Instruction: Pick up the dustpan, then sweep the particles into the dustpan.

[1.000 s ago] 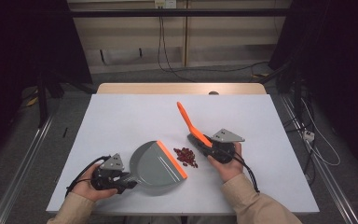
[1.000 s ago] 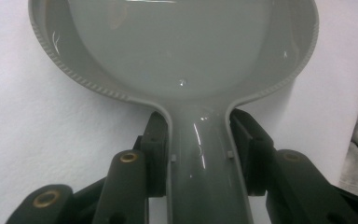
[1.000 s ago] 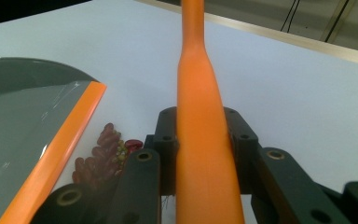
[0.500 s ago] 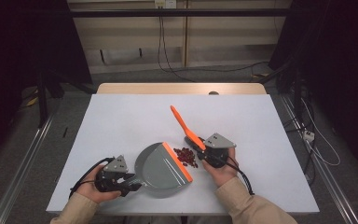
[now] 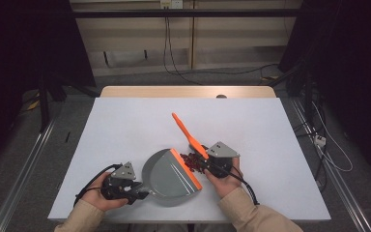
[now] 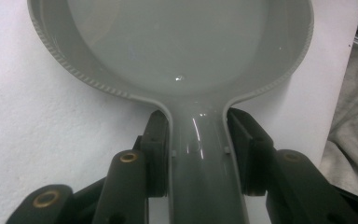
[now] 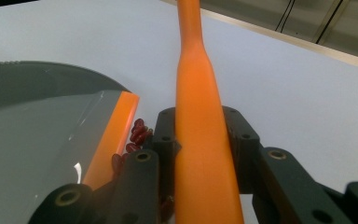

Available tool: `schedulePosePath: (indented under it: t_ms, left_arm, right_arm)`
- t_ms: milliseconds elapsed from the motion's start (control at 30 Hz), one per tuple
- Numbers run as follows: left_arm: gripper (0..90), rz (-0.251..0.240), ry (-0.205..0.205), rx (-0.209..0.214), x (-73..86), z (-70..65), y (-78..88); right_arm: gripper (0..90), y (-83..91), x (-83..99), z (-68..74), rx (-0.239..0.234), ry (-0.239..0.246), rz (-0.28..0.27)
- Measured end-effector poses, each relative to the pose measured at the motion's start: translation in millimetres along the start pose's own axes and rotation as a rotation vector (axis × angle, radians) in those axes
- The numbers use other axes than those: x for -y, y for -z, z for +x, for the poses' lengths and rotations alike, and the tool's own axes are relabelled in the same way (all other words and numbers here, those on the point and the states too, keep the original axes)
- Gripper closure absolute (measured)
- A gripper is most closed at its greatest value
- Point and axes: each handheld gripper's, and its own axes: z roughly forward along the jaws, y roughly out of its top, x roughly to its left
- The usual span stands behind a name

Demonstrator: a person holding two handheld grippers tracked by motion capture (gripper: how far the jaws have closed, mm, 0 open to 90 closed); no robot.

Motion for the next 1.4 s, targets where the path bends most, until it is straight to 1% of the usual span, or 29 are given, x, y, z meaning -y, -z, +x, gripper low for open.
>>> schedulePosePath:
  t_ms: [100, 200, 267, 367, 500, 600, 667, 700, 733, 800, 867, 900, 933, 1067, 1167, 1233, 1267, 1400]
  left_arm:
    - [61.9, 0.0, 0.003, -0.002, -0.7, -0.4, -0.4]
    - [61.9, 0.005, -0.005, 0.001, -1.1, 0.6, -0.5]
    - [61.9, -0.001, 0.006, 0.004, -1.4, 0.4, -0.9]
    - [61.9, 0.001, 0.008, 0.006, -1.8, 0.3, -1.4]
    - [61.9, 0.004, 0.014, 0.008, -2.3, 0.4, -1.4]
    - [61.9, 0.003, 0.016, 0.009, -2.3, 0.3, -1.6]
    - [61.9, 0.01, 0.008, 0.011, -2.4, 0.6, -1.7]
    - [61.9, 0.011, 0.008, 0.011, -2.9, 0.6, -1.6]
    - [61.9, 0.001, 0.018, 0.01, -3.2, -0.1, -2.2]
    - [61.9, 0.001, 0.019, 0.012, -3.6, -0.4, -2.9]
    - [62.0, 0.011, 0.011, 0.009, -4.5, 0.0, -3.0]
    - [62.0, 0.009, 0.014, 0.008, -5.0, -0.3, -3.1]
    - [62.0, 0.003, 0.02, 0.009, -5.2, -0.7, -3.7]
    - [62.0, 0.01, 0.017, 0.01, -6.1, -0.9, -4.6]
    - [62.0, 0.013, 0.016, 0.011, -6.2, -0.7, -4.8]
    - [62.1, 0.007, 0.024, 0.013, -6.1, -0.9, -5.3]
    - [62.1, 0.007, 0.027, 0.013, -6.1, -1.0, -5.3]
    - [62.2, 0.004, 0.035, 0.013, -6.0, -1.0, -5.3]
  right_arm:
    - [70.4, 0.1, 0.1, 2.1, -0.005, -0.008, 0.0]
    - [70.4, 0.3, -0.1, 4.0, -0.014, -0.023, -0.004]
    - [70.3, 0.6, 0.1, 6.3, -0.022, -0.033, -0.005]
    - [70.3, 1.3, 0.3, 9.8, -0.038, -0.056, -0.011]
    - [70.3, 1.0, 0.4, 15.2, -0.026, -0.05, -0.014]
    - [70.2, 0.9, 0.8, 16.6, -0.019, -0.061, -0.018]
    - [70.1, 0.7, 1.3, 17.5, -0.016, -0.069, -0.022]
    - [70.1, 0.7, 1.4, 18.1, -0.014, -0.07, -0.023]
    - [70.0, 0.9, 2.0, 19.4, -0.011, -0.074, -0.026]
    - [69.8, 1.1, 2.6, 21.9, -0.009, -0.075, -0.027]
    - [69.8, 1.2, 2.7, 24.3, -0.015, -0.083, -0.028]
    - [69.7, 1.2, 2.6, 25.4, -0.015, -0.083, -0.029]
    - [69.7, 1.2, 2.7, 26.8, -0.017, -0.093, -0.031]
    - [69.6, 0.6, 2.9, 33.2, -0.021, -0.101, -0.036]
    - [69.6, 0.6, 2.5, 36.8, -0.024, -0.131, -0.044]
    - [69.5, 0.2, 2.5, 39.7, -0.026, -0.141, -0.048]
    - [69.5, 0.2, 2.4, 41.8, -0.02, -0.138, -0.049]
    - [69.5, -0.7, 1.0, 47.3, -0.041, -0.141, -0.056]
